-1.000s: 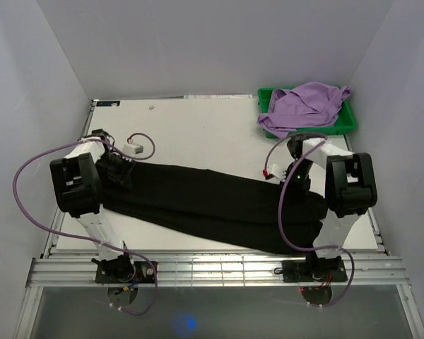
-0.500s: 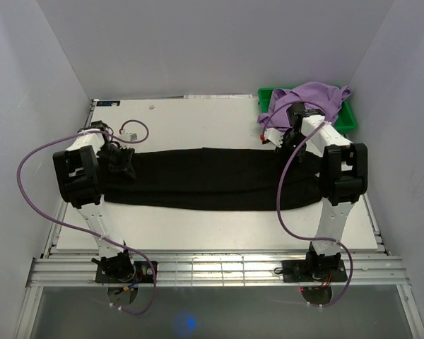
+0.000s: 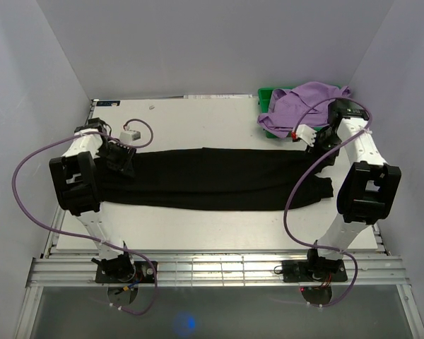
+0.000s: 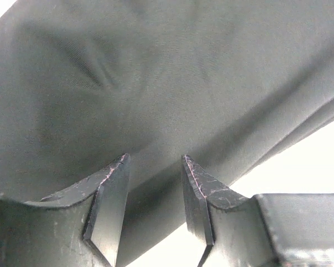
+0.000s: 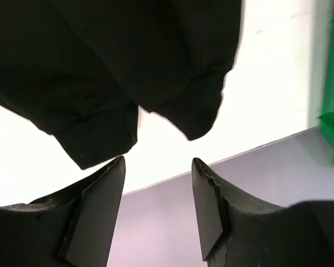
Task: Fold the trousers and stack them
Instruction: Fold the trousers
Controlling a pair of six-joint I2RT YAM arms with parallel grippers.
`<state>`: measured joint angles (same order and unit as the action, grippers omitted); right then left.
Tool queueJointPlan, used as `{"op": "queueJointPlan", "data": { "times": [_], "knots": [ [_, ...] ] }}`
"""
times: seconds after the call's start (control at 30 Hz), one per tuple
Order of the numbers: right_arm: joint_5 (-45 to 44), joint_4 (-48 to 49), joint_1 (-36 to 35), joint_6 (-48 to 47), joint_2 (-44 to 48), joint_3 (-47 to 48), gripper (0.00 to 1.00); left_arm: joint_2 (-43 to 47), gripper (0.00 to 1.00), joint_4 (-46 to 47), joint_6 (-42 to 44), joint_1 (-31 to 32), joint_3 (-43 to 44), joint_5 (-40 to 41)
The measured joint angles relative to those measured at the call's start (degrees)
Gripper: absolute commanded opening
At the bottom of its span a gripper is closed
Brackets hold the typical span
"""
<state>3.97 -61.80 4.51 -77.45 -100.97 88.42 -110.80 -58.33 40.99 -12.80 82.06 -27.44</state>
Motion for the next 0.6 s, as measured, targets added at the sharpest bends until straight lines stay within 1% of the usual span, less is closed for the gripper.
{"op": "queueJointPlan", "data": {
  "times": [0.03, 0.07, 0.13, 0.17, 0.23, 0.43, 0.47, 0.6],
  "knots": [
    [-0.37, 0.68, 0.92, -1.38, 0.00, -1.25, 0.62, 0.61, 0.53, -0.33, 1.36, 0.11, -0.02, -0.04],
    [-0.66, 1.92, 1.49, -2.73, 0.00, -2.71, 0.69, 1.01, 0.53, -0.39, 2.69, 0.24, -0.02, -0.07],
    [-1.25, 4.68, 1.90, -5.51, -0.02, -5.57, 0.74, 1.18, 0.53, -0.42, 4.90, 0.63, -0.02, 0.07],
    [-1.38, 6.08, 1.88, -6.78, -0.17, -6.67, 0.79, 1.18, 0.53, -0.46, 5.86, 0.74, -0.04, 0.24],
    [-1.55, 8.83, 1.84, -8.98, -0.72, -8.02, 0.84, 1.18, 0.53, -0.68, 7.65, 0.96, -0.07, 1.07],
    [-2.56, 19.74, 1.64, -15.02, -2.58, -11.80, 0.87, 1.18, 0.53, -1.25, 9.81, 1.14, -0.04, 3.23],
    [-2.56, 20.98, 1.70, -15.65, -3.08, -12.07, 0.89, 1.18, 0.53, -1.38, 9.84, 1.14, -0.04, 3.63],
    [-1.36, 23.02, 3.02, -15.87, -4.70, -11.34, 0.92, 1.18, 0.53, -1.68, 9.81, 1.14, -0.04, 4.50]
  ]
}}
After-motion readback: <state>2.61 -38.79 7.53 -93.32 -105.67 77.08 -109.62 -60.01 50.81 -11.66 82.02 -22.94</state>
